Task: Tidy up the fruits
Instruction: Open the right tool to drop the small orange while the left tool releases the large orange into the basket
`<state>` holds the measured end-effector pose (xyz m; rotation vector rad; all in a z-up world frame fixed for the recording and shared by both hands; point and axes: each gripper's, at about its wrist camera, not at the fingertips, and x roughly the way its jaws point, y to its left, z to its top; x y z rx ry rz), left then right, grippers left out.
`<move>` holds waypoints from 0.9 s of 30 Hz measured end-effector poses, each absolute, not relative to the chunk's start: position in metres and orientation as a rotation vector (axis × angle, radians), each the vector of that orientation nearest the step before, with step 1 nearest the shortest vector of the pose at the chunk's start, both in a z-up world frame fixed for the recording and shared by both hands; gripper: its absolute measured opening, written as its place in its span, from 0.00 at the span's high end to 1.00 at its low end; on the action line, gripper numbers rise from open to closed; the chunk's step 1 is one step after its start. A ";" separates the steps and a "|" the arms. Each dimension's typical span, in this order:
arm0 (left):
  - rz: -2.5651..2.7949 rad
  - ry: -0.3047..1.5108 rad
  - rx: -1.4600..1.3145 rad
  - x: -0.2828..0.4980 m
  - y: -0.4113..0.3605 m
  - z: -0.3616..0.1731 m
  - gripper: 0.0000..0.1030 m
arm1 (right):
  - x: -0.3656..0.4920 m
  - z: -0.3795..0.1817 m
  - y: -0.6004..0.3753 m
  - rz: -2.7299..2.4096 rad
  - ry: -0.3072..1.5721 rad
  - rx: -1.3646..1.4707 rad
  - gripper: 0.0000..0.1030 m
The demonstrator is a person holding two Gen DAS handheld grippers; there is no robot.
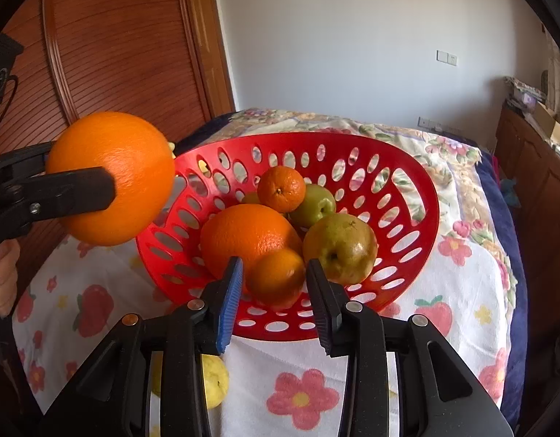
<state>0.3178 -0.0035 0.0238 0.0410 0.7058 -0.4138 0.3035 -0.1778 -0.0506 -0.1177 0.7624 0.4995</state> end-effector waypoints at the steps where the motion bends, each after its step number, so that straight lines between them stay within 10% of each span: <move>1: -0.412 0.707 0.042 0.320 -0.004 0.023 0.23 | 0.303 -0.051 -0.178 0.501 0.765 -0.117 0.65; 27: -0.368 0.754 0.067 0.361 -0.012 -0.003 0.22 | 0.300 -0.047 -0.182 0.476 0.749 -0.097 0.64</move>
